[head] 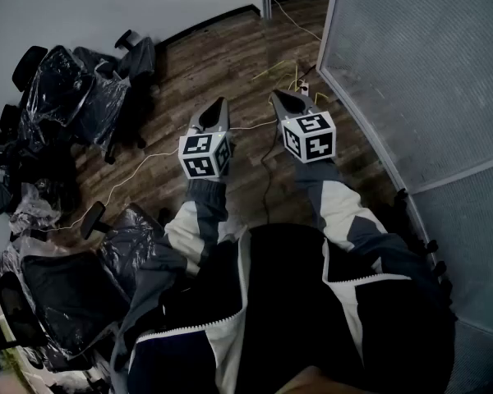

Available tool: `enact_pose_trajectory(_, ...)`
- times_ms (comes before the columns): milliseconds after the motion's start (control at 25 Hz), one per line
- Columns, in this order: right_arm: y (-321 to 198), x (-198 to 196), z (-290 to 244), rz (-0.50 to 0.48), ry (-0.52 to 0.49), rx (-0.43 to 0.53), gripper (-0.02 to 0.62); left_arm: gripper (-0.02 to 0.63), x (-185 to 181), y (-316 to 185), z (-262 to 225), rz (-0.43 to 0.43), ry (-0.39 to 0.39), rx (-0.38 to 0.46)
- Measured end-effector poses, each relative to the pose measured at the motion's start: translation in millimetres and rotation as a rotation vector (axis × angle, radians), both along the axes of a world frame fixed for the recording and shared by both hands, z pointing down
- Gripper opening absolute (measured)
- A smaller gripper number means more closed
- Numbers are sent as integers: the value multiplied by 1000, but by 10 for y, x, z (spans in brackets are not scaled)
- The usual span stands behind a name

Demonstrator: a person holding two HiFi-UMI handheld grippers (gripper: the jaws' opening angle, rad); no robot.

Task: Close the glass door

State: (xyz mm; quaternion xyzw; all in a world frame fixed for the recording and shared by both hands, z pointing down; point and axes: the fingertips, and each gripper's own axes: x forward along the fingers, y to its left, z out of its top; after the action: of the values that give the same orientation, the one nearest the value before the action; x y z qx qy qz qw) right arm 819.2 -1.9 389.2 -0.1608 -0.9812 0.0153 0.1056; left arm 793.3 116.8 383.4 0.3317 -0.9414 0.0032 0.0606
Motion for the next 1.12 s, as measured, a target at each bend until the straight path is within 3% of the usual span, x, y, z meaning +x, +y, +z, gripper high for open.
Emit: enact_pose_trajectory(1120, 261, -134, 129, -42, 6, 14, 5, 5, -139, 163, 125, 4, 25, 34)
